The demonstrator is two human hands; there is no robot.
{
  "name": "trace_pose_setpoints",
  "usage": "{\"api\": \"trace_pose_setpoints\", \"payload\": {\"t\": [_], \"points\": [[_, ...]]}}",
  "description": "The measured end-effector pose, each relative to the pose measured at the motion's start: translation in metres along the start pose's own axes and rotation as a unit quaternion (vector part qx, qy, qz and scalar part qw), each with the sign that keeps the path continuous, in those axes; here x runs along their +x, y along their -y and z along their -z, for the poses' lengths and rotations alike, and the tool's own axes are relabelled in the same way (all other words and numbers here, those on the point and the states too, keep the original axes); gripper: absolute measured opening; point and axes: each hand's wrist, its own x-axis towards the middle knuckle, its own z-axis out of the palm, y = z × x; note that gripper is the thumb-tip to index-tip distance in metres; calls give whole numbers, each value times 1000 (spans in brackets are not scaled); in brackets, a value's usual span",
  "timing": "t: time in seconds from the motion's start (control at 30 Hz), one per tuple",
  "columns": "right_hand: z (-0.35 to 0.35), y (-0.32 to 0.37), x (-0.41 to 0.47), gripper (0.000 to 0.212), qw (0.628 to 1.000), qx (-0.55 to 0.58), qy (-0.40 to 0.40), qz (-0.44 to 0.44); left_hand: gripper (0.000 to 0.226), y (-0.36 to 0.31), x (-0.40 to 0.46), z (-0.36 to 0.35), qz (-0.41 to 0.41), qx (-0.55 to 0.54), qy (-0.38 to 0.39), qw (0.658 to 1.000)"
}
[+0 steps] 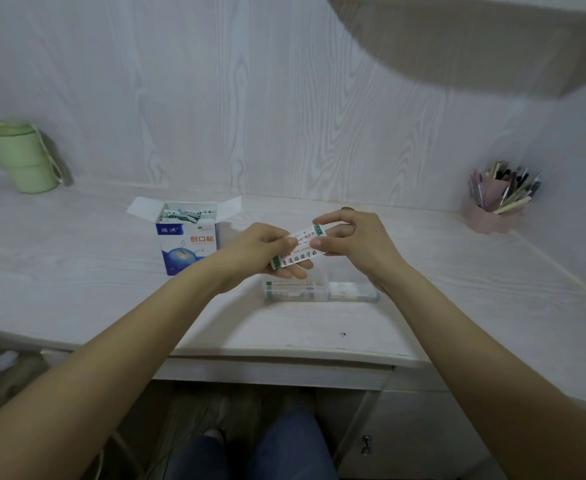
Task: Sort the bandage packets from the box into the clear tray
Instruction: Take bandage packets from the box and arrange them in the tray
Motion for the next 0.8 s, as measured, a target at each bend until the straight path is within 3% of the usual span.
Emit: {"api": "trace_pose_setpoints", "payload": {"t": [0.27,0.63,0.8], "points": [[-26,-2,3,32,999,21,-17,23,8,7,-11,21,-41,-4,-128,991],[-30,-9,3,7,998,-51,16,41,15,10,-16,26,-40,-12,-130,991],[-20,-16,8,3,993,-111,-17,30,12,11,-17,30,-49,5,-152,987]]}}
